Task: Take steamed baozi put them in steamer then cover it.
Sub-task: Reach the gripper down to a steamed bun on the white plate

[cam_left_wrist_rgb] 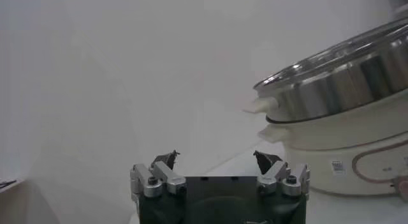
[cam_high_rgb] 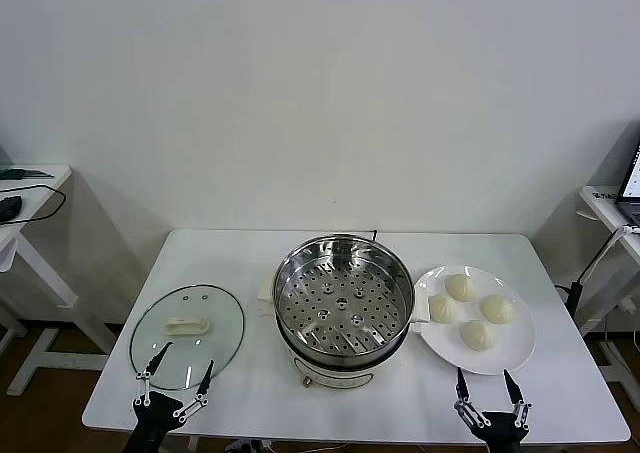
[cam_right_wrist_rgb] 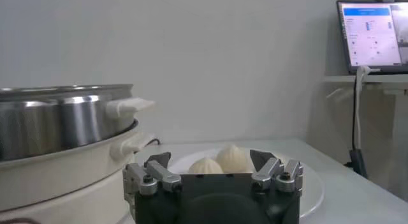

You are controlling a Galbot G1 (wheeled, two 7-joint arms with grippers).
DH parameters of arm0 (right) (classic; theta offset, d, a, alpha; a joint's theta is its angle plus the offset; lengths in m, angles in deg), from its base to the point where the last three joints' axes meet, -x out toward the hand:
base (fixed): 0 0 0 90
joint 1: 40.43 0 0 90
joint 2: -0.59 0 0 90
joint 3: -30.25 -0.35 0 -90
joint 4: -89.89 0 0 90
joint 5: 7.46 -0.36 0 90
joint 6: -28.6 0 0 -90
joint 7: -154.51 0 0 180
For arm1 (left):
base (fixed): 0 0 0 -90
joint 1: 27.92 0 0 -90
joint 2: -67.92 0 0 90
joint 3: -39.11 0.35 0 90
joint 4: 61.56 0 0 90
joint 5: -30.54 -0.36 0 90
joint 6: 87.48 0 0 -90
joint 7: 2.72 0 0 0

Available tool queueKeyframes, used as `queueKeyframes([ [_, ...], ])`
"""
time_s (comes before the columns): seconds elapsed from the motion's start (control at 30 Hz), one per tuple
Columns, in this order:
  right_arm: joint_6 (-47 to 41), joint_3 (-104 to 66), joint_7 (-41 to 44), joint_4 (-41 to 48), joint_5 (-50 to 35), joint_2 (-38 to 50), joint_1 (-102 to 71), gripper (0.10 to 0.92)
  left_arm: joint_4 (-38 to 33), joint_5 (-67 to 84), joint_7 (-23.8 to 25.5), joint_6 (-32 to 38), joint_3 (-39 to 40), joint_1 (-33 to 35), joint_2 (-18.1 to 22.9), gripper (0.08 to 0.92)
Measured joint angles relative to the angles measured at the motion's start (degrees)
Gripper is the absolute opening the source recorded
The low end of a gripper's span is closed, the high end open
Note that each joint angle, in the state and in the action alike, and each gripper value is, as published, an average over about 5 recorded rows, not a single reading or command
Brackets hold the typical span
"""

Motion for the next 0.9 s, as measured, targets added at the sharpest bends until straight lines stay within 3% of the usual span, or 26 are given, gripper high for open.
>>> queueKeyframes([
  [0.23, -6.38, 0.65, -1.14, 3.9, -5.03, 4.87, 11.65, 0.823, -0.59, -0.46, -0.18, 0.21, 0.48, -0.04, 0.2, 0.823],
  [0.5, -12.69, 8.22, 3.8, 16.38, -13.76, 13.62, 32.54, 0.823, -1.29, -0.93, -0.66, 0.15, 0.91, -0.15, 0.27, 0.823],
  [0.7, -15.87, 17.74, 18.74, 28.21, -15.72, 19.72, 48.67, 0.823, -1.59, -0.97, -0.83, -0.05, 0.99, -0.18, 0.4, 0.823],
  [0.9, -16.41, 30.19, 39.73, 40.4, -10.68, 22.93, 65.62, 0.823, -1.59, -0.98, -1.01, -0.23, 0.8, -0.13, 0.57, 0.823],
])
